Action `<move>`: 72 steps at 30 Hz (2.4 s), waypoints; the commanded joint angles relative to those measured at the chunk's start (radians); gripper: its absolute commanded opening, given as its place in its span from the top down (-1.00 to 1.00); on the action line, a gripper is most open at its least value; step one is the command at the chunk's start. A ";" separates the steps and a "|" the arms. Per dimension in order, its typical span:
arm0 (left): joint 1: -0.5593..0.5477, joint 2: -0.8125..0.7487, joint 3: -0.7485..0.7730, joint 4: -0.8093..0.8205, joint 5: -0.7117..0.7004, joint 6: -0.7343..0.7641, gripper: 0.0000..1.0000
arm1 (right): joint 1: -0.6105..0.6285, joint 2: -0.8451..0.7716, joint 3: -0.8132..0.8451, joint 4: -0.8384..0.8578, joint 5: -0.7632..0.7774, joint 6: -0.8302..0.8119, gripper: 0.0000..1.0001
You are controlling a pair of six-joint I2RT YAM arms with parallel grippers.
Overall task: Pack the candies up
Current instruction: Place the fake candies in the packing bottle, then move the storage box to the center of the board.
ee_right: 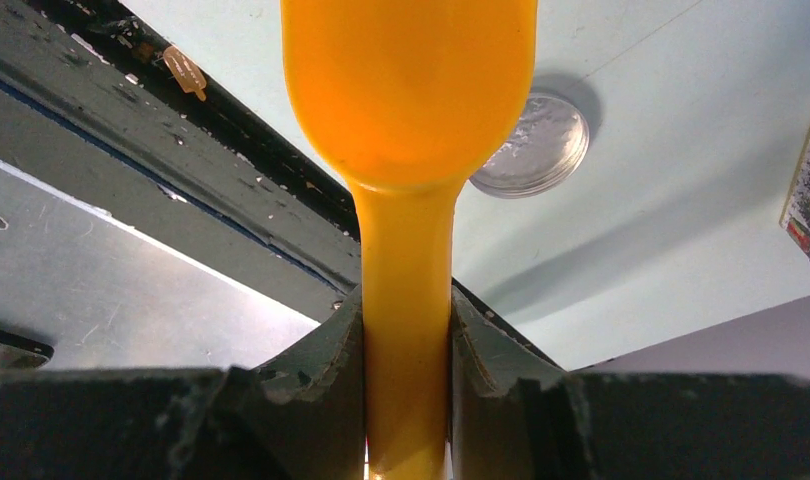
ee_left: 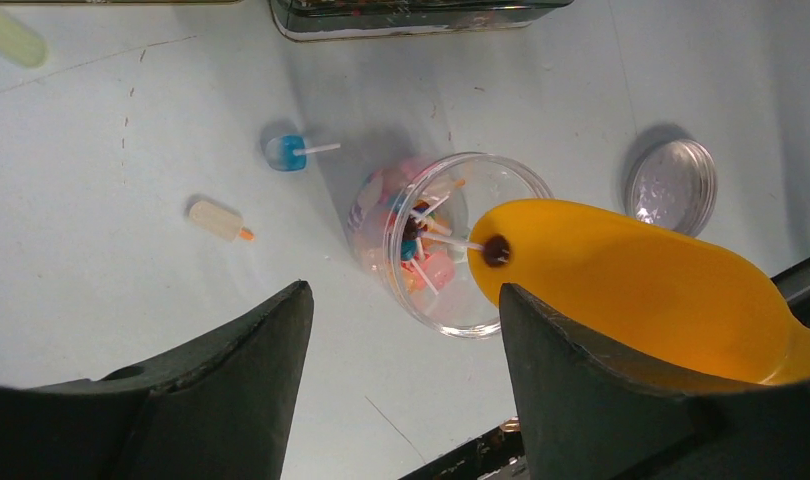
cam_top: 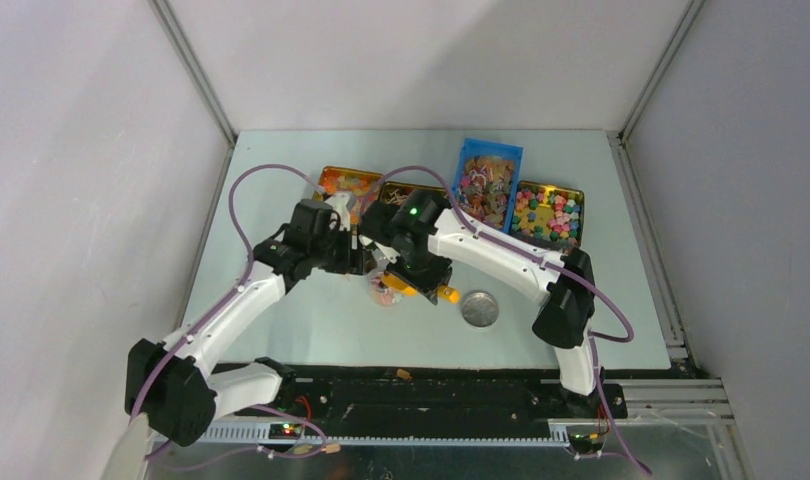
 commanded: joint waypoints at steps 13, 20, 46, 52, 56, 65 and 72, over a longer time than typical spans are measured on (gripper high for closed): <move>-0.012 -0.049 0.024 -0.036 -0.082 0.039 -0.52 | -0.005 0.011 0.034 -0.037 0.020 0.016 1.00; -0.012 -0.093 0.024 -0.050 -0.130 0.049 -0.55 | -0.005 0.004 0.042 -0.037 0.035 0.016 1.00; -0.011 -0.596 -0.139 0.064 -0.329 -0.021 -0.99 | 0.099 -0.356 -0.283 0.317 0.250 0.028 1.00; -0.011 -0.611 -0.152 0.069 -0.309 -0.035 -0.99 | 0.162 -0.521 -0.448 0.479 0.310 -0.005 1.00; -0.011 -0.606 -0.157 0.070 -0.289 -0.048 -0.99 | 0.169 -0.591 -0.500 0.556 0.310 -0.025 1.00; -0.011 -0.584 -0.148 0.071 -0.275 -0.041 -0.99 | 0.168 -0.580 -0.511 0.559 0.300 -0.026 1.00; -0.011 -0.528 -0.127 0.059 -0.258 -0.029 -0.99 | 0.107 -0.558 -0.503 0.566 0.204 -0.025 1.00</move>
